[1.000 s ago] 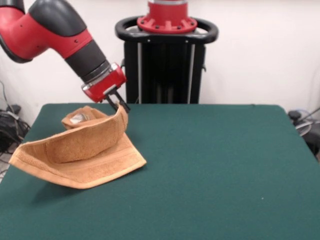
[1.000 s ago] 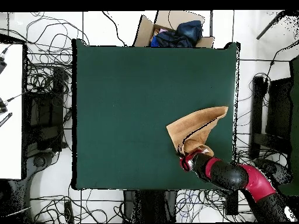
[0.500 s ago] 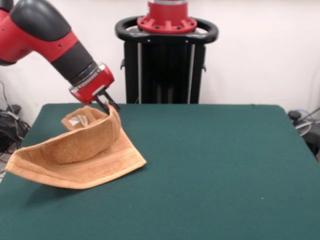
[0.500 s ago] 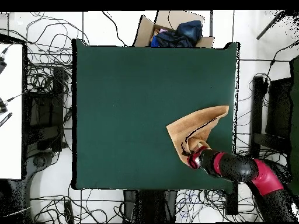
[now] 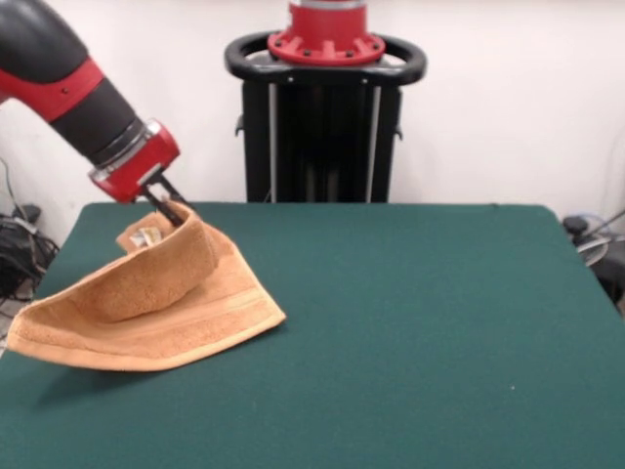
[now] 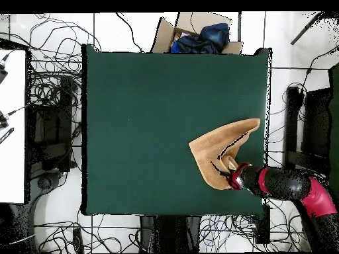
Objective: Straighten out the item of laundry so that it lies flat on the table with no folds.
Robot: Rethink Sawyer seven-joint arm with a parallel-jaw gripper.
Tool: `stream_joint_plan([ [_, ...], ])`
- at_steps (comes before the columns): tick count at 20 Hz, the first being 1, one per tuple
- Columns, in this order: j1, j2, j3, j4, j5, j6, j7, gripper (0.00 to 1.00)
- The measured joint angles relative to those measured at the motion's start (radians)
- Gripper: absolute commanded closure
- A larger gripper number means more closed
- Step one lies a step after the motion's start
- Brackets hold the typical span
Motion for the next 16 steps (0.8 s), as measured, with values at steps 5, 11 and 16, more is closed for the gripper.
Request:
stream_joint_plan([
  [5, -0.004, 0.000, 0.000, -0.057, 0.012, 0.067, -0.083, 1.00],
  [11, -0.011, 0.000, 0.000, -0.112, 0.027, 0.116, -0.171, 1.00],
  [16, -0.022, 0.001, 0.000, -0.167, 0.028, 0.140, -0.257, 1.00],
])
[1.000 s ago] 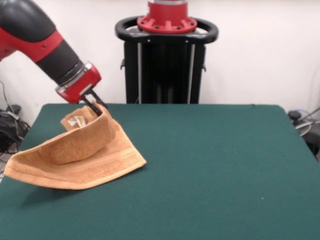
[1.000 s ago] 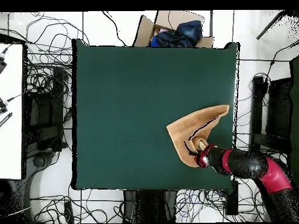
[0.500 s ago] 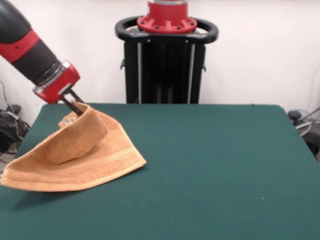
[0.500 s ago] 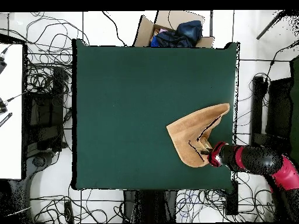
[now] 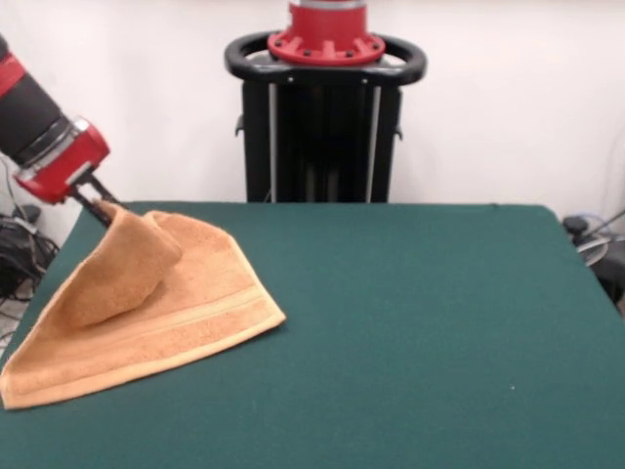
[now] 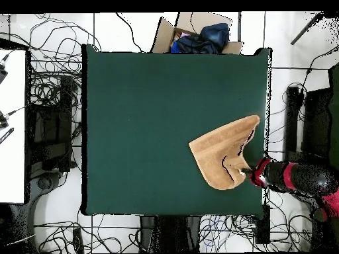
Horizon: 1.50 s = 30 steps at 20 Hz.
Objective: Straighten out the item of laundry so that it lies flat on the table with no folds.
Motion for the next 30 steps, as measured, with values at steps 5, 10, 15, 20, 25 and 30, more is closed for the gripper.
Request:
stream_joint_plan([
  [5, -0.006, 0.000, 0.000, -0.051, 0.000, 0.025, -0.071, 1.00],
  [10, -0.007, 0.001, 0.000, -0.117, 0.000, 0.073, -0.153, 1.00],
  [15, -0.007, 0.001, 0.000, -0.190, 0.000, 0.131, -0.237, 1.00],
  [20, -0.007, 0.001, 0.000, -0.243, 0.000, 0.162, -0.298, 1.00],
  [25, -0.007, 0.004, 0.000, -0.302, 0.000, 0.176, -0.351, 1.00],
  [30, -0.005, 0.012, 0.000, -0.344, 0.000, 0.176, -0.375, 1.00],
])
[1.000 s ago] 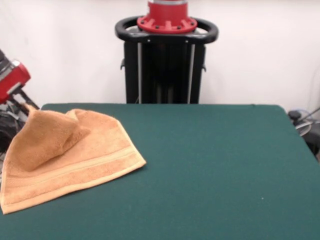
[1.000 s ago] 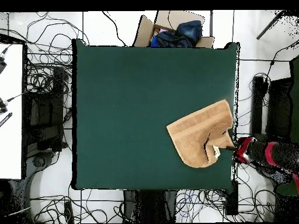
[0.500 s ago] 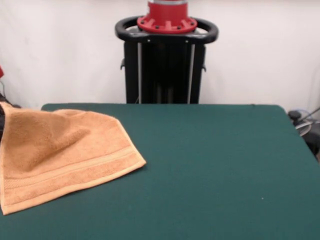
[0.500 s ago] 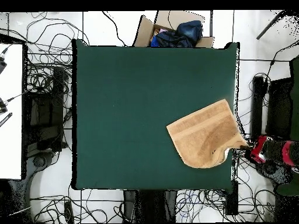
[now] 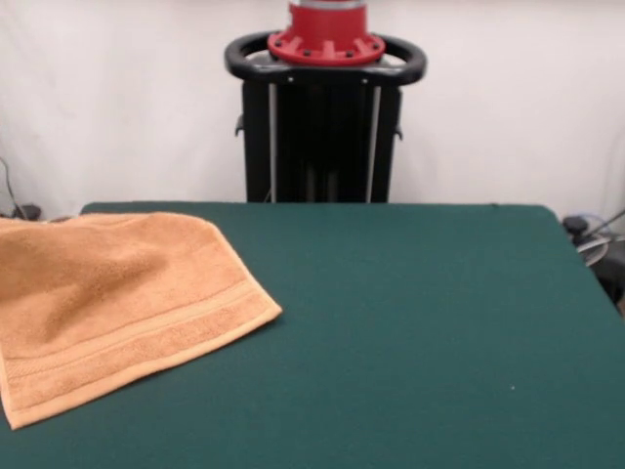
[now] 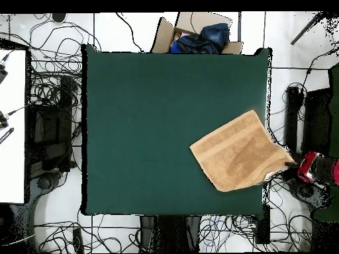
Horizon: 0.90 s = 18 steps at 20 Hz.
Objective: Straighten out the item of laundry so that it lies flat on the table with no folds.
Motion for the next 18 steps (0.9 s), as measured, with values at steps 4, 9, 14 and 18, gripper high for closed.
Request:
stream_joint_plan([
  [4, 0.004, 0.004, 0.000, -0.036, 0.000, 0.012, -0.022, 1.00],
  [9, 0.008, 0.008, 0.000, -0.075, 0.001, 0.035, -0.027, 1.00],
  [14, 0.008, 0.015, 0.000, -0.083, 0.001, 0.037, -0.027, 1.00],
  [18, 0.008, 0.025, 0.000, -0.086, 0.002, 0.036, -0.027, 1.00],
])
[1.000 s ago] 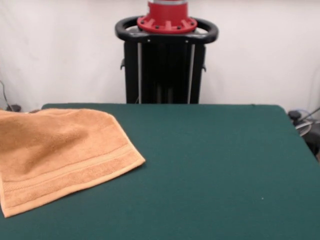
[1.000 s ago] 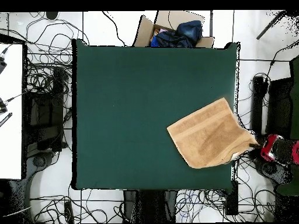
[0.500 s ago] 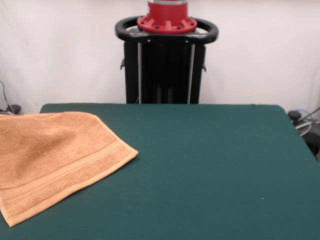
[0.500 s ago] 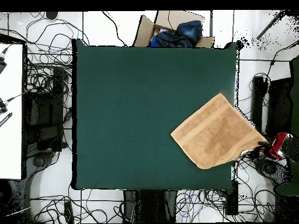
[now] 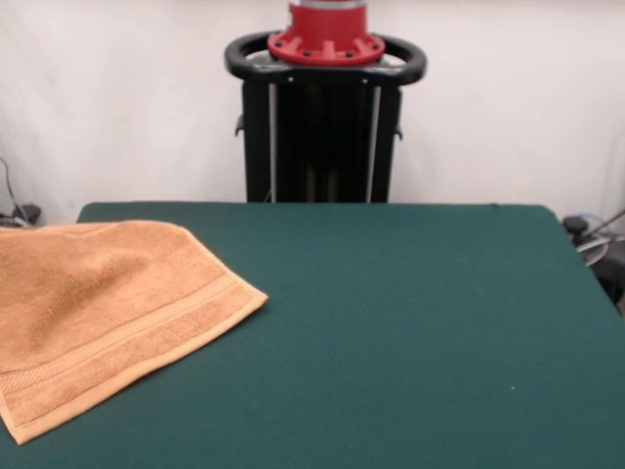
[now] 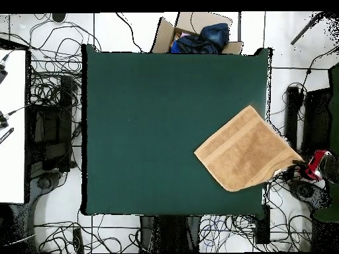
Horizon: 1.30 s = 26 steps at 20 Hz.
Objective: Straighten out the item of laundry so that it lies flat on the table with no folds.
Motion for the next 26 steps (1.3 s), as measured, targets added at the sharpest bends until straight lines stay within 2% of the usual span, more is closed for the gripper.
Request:
stream_joint_plan([
  [11, 0.000, 0.022, 0.000, 0.000, 0.000, 0.000, 0.000, 1.00],
  [12, 0.000, 0.022, 0.000, 0.001, 0.000, 0.000, 0.000, 0.00],
  [26, 0.000, 0.015, 0.000, 0.007, 0.000, 0.000, 0.000, 0.00],
])
